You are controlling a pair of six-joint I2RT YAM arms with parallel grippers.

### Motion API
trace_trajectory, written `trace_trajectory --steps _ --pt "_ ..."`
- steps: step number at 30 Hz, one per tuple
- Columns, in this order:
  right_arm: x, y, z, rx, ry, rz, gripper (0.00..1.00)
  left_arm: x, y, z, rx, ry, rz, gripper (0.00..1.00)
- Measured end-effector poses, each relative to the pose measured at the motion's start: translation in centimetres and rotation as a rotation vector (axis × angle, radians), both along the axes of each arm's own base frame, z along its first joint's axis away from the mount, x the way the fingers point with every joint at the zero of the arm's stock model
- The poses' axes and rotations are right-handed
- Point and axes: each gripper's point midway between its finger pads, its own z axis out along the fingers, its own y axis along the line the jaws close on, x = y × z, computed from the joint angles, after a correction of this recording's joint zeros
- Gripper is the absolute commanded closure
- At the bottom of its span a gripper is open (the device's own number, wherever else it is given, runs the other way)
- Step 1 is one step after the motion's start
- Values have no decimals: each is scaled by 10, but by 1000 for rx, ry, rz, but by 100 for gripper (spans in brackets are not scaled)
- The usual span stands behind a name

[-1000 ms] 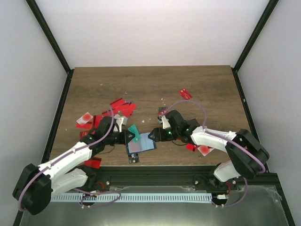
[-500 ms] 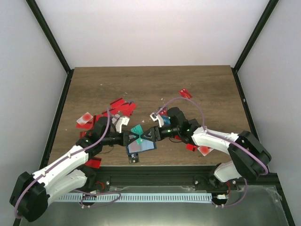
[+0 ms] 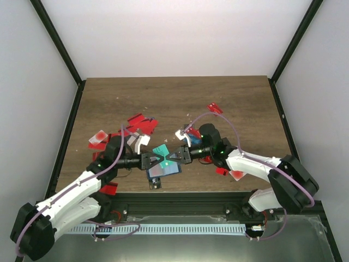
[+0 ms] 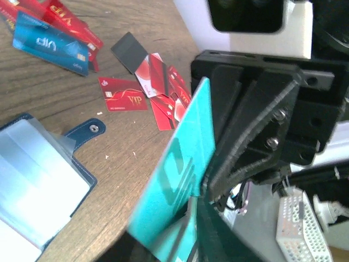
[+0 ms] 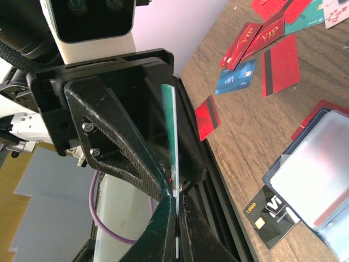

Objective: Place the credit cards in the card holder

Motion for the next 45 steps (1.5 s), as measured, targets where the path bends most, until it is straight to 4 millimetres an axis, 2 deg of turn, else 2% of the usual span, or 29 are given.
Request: trace_trajectory --steps 1,2,3,5,8,11,14,19,22,24,28,36,45 --pt "0 0 1 2 -3 -2 99 1 1 -2 6 2 8 46" --pt "0 0 1 1 -3 -5 99 3 2 -4 16 5 22 37" --pt "2 -1 0 -6 -3 -16 99 6 4 -8 33 10 45 33" --pt "7 -2 -8 -38 17 -59 99 17 14 -22 105 34 140 32" --pt "17 -2 -30 -98 70 -120 99 32 35 -49 235 78 287 38" --pt "24 -4 -66 -183 161 -181 99 40 57 -77 365 128 404 46" --pt "26 -4 -97 -261 239 -228 99 44 77 -95 463 158 497 57" --pt "28 -1 -122 -320 287 -274 99 49 98 -108 546 186 613 83" --pt "35 -2 -131 -343 291 -313 99 51 105 -118 590 206 643 92" --pt "38 -2 -134 -350 290 -328 99 51 108 -127 621 227 647 96" --pt "47 4 -133 -340 272 -341 99 50 108 -140 655 259 631 96" --pt "57 14 -123 -296 230 -333 99 50 98 -146 637 280 592 96" --pt "57 15 -128 -299 224 -326 99 46 91 -155 631 311 551 96"
